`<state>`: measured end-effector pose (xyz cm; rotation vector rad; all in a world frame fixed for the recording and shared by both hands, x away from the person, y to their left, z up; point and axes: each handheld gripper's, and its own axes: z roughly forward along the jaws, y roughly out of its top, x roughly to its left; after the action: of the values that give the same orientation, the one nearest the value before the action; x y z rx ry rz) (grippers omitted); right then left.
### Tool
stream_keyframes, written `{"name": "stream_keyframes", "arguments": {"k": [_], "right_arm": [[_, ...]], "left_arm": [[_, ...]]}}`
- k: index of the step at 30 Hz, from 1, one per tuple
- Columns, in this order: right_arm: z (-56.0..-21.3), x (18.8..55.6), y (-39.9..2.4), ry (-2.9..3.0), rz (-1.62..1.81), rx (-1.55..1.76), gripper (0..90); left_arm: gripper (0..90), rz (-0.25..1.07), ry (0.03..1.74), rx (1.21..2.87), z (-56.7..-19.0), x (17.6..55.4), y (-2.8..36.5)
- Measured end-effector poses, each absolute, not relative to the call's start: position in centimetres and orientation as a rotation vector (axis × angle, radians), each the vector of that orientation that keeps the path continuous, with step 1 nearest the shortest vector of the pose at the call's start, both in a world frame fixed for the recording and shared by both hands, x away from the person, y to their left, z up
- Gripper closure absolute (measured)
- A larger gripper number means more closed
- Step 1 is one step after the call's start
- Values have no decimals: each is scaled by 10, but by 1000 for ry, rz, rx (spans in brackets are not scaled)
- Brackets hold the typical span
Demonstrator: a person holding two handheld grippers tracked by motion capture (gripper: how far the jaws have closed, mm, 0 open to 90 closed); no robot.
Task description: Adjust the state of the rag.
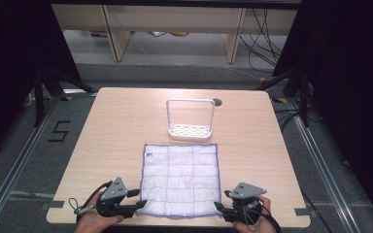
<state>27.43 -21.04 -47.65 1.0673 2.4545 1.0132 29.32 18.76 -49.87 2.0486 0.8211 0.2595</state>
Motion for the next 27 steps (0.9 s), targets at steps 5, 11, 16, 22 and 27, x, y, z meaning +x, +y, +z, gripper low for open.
{"name": "stream_keyframes", "arguments": {"k": [5,11,16,22,27], "right_arm": [[-471,301,-209,2417,991,1107,418],[-470,337,-212,2369,993,1129,400],[-475,355,-216,2356,987,1198,386],[-475,376,-210,2353,980,1209,373],[-472,393,-203,2356,967,1192,366]], "left_arm": [[436,302,891,2026,-494,320,195],[425,320,944,1991,-489,349,201],[416,339,988,1967,-488,363,206],[407,341,1034,1935,-495,377,206],[391,337,1054,1929,-496,385,203]]}}
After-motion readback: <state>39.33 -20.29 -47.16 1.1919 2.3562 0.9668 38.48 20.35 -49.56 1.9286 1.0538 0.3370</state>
